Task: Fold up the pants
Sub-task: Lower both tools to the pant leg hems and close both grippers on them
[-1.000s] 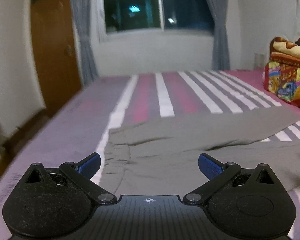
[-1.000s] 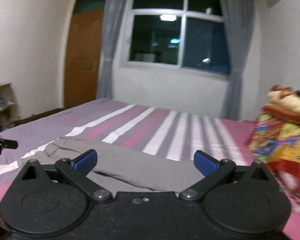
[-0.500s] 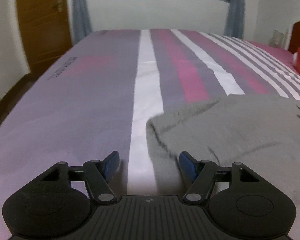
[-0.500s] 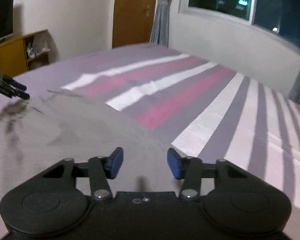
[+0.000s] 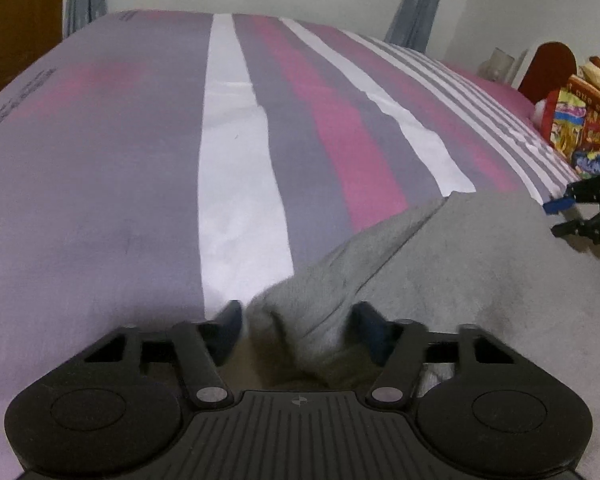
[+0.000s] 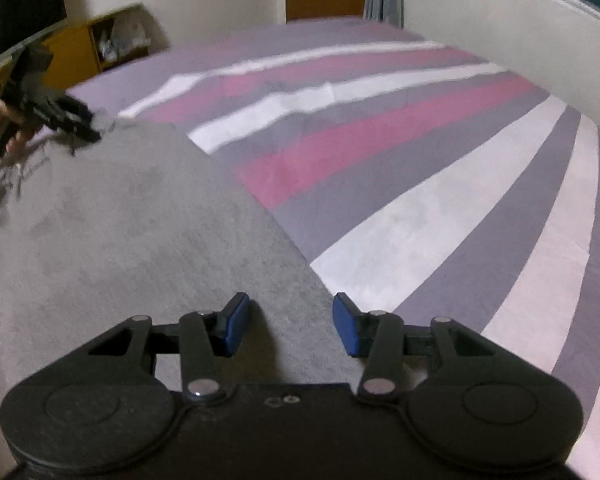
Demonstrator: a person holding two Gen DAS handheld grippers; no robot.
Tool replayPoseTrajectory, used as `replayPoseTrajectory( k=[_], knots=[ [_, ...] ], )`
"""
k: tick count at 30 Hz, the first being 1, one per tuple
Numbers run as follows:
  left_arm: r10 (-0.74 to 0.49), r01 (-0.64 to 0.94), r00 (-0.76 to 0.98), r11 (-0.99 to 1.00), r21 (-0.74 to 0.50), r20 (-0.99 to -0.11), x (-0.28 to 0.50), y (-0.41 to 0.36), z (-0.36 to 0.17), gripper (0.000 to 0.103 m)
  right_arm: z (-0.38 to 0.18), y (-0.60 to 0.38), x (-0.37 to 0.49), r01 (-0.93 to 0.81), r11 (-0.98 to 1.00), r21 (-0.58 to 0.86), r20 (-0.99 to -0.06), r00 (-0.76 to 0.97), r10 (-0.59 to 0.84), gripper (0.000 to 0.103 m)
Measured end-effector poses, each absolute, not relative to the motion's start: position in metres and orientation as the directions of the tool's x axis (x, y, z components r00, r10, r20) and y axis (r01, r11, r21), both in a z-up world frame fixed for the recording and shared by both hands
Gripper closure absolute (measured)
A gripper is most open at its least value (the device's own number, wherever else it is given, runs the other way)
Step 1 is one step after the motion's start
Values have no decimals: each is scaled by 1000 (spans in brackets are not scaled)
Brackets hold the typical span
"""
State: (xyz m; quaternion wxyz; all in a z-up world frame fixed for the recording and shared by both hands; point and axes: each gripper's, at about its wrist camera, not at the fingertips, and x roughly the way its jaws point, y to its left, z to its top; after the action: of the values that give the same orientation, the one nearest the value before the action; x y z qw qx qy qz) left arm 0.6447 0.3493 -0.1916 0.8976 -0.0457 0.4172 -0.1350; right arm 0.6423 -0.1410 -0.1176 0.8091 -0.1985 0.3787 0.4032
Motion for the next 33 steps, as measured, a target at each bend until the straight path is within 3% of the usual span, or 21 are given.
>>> replayPoseTrajectory(
  k=[4,9,10,12,13,15,16,18,19,20,21,22,27,33],
  knots=[
    [-210,250,640,966,-58,-739,650,317,-192,65,-111,-140,653,-803,596,25,-808,334,484,54],
    [-305,286,558,944,-166,-772,653,332,-182,65,-106,-146,658,-840,543,14,-838,287,465,55],
    [-299,291,562,944,-154,-771,652,333,-181,62,-106,-146,660,-841,541,9,-837,289,464,55],
    [-264,294,575,950,-105,-774,646,333,-179,39,-108,-147,663,-845,534,-2,-833,297,466,54],
    [-251,294,577,952,-89,-777,645,333,-181,34,-109,-146,664,-846,533,-4,-831,299,469,50],
    [-264,293,574,950,-106,-775,643,335,-184,32,-114,-145,665,-838,545,-28,-824,328,462,30],
    [-273,294,571,949,-118,-774,642,340,-185,32,-117,-146,665,-833,552,-22,-824,328,462,23],
    [-306,305,561,940,-152,-770,648,341,-186,58,-120,-143,669,-827,562,1,-825,318,468,22],
    [-307,309,561,939,-150,-769,649,339,-186,62,-119,-143,668,-828,560,12,-825,308,473,27],
    [-314,328,557,934,-144,-769,649,334,-185,80,-118,-142,668,-834,551,26,-825,293,483,44],
    [-317,335,554,932,-142,-770,650,330,-185,82,-116,-143,667,-840,541,42,-823,278,496,60],
    [-306,337,559,933,-127,-771,650,327,-185,83,-114,-144,667,-838,544,52,-821,274,501,98],
    [-268,294,645,951,-90,-715,632,330,-164,88,-99,-143,644,-825,564,-31,-788,368,494,99],
    [-298,304,737,948,-95,-606,571,337,-92,88,-30,-157,561,-831,539,-138,-702,466,539,99]
  ],
)
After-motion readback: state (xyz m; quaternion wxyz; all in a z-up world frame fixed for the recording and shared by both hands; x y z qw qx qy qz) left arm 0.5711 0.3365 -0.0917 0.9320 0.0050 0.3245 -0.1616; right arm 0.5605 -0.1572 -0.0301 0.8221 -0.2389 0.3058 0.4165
